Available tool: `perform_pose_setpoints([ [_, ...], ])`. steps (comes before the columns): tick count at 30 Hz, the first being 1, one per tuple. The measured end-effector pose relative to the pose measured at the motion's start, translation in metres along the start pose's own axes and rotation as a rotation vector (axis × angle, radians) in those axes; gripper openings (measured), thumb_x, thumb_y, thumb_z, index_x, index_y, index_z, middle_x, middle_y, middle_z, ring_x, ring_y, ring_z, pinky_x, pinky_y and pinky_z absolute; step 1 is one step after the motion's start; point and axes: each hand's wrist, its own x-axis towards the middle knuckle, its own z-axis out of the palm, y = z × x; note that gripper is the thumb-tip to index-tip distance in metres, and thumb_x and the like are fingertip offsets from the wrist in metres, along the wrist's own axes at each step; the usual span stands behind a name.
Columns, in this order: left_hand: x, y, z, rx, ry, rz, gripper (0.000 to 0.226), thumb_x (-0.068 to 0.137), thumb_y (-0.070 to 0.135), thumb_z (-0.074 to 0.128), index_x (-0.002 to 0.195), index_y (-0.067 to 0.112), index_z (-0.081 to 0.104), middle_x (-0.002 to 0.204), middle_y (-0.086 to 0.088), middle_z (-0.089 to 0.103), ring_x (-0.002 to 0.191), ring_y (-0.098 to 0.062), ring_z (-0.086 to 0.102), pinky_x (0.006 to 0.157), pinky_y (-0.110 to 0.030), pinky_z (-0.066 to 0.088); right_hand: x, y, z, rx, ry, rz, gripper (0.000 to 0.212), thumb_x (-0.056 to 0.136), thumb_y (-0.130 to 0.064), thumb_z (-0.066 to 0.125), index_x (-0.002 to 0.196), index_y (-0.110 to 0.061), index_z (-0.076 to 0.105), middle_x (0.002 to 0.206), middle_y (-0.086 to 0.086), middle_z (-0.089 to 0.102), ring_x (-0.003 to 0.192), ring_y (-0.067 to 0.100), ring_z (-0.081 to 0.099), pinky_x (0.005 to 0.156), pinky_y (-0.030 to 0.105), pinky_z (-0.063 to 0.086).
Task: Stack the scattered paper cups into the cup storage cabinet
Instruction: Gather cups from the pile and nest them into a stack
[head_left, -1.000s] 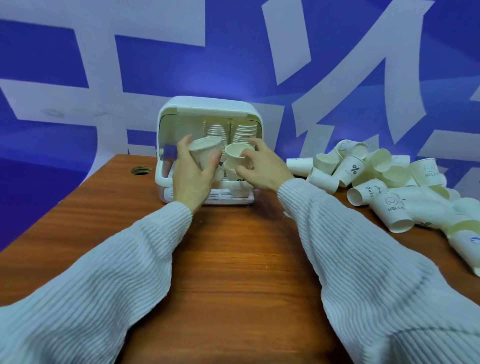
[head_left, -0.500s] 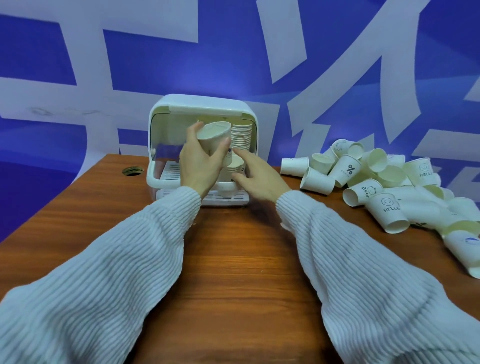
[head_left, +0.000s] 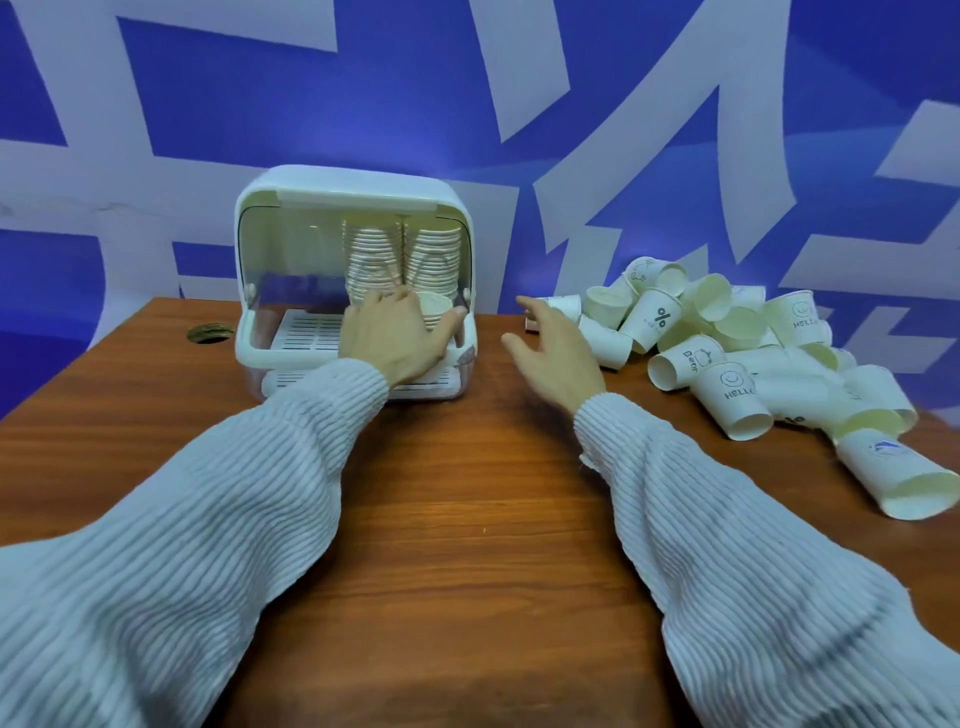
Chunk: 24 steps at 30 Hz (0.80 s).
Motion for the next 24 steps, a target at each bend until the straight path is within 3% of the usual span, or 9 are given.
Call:
perform_pose_setpoints([
  [4,0.003,0.005,0.003,-0.008,-0.131,0.016,0.102,0.081,0.086,0.021,0.132,0.007,0.061,0.145,-0.011,0.053,0.13,-0.041,0.05,0.103,-0.051,0.042,0.016,0.041,-0.013,-0.295,0.077,0.15,0.06,0.093,-0.028,0.056,0.152,-0.022,0.044,0.154,0.007,0.046,0.14,0.029,0.044,0.11,0.047,0.044],
  [6,-0.001,0.004,0.004,-0.129,-0.041,0.004,0.087,0.087,0.077,0.035,0.139,0.011,0.054,0.146,-0.011,0.053,0.131,-0.04,0.051,0.106,-0.051,0.043,0.023,0.061,-0.018,-0.431,-0.021,0.166,0.069,0.092,-0.027,0.059,0.156,-0.023,0.035,0.156,0.011,0.04,0.142,0.03,0.039,0.112,0.048,0.042],
  [9,-0.007,0.003,0.005,-0.264,0.115,0.007,0.069,0.095,0.053,0.054,0.15,0.013,0.045,0.151,-0.011,0.05,0.138,-0.034,0.045,0.113,-0.049,0.039,0.029,0.083,-0.022,-0.588,-0.114,0.13,0.081,0.089,-0.028,0.066,0.157,-0.023,0.024,0.14,0.016,0.051,0.13,0.035,0.047,0.105,0.046,0.043],
  [14,-0.016,0.013,0.004,-0.392,0.297,0.086,0.057,0.093,0.03,0.057,0.146,0.011,0.049,0.144,-0.01,0.054,0.137,-0.029,0.045,0.115,-0.044,0.037,0.021,0.085,-0.028,-0.77,-0.016,0.097,0.057,0.091,-0.038,0.066,0.138,-0.013,0.045,0.132,0.015,0.052,0.12,0.034,0.053,0.101,0.046,0.044],
  [17,-0.029,0.029,0.004,-0.477,0.322,0.222,0.044,0.093,0.02,0.06,0.137,0.012,0.056,0.13,-0.006,0.06,0.12,-0.022,0.057,0.105,-0.04,0.046,0.011,0.074,-0.037,-0.52,0.012,0.176,0.061,0.084,-0.048,0.071,0.131,-0.019,0.045,0.121,0.007,0.061,0.11,0.029,0.06,0.087,0.042,0.049],
  [19,-0.039,0.046,0.007,-0.545,0.202,0.281,0.045,0.092,0.021,0.066,0.135,0.012,0.057,0.126,-0.005,0.062,0.112,-0.018,0.062,0.101,-0.044,0.051,-0.002,0.057,-0.044,-0.024,0.053,0.266,0.067,0.085,-0.053,0.073,0.137,-0.025,0.041,0.116,-0.001,0.06,0.103,0.021,0.061,0.075,0.03,0.045],
  [21,-0.045,0.066,0.015,-0.588,0.003,0.256,0.08,0.085,0.033,0.078,0.153,0.014,0.04,0.146,-0.007,0.052,0.132,-0.02,0.052,0.116,-0.042,0.041,-0.021,0.038,-0.048,0.551,-0.051,0.284,0.076,0.087,-0.042,0.078,0.148,-0.023,0.037,0.127,-0.001,0.059,0.106,0.013,0.065,0.073,0.019,0.049],
  [23,-0.053,0.085,0.022,-0.671,-0.165,0.164,0.121,0.074,0.046,0.087,0.164,0.022,0.01,0.163,-0.006,0.033,0.148,-0.019,0.033,0.121,-0.034,0.026,-0.042,0.033,-0.05,0.804,-0.199,0.271,0.076,0.087,-0.035,0.081,0.149,-0.02,0.041,0.133,0.003,0.064,0.113,0.017,0.07,0.082,0.029,0.06],
  [24,-0.056,0.093,0.025,-0.718,-0.212,0.135,0.127,0.072,0.047,0.088,0.165,0.025,0.004,0.163,-0.005,0.032,0.148,-0.018,0.034,0.12,-0.034,0.028,-0.051,0.034,-0.053,0.84,-0.263,0.255,0.072,0.087,-0.036,0.081,0.147,-0.021,0.046,0.133,0.005,0.066,0.115,0.02,0.07,0.09,0.038,0.061],
])
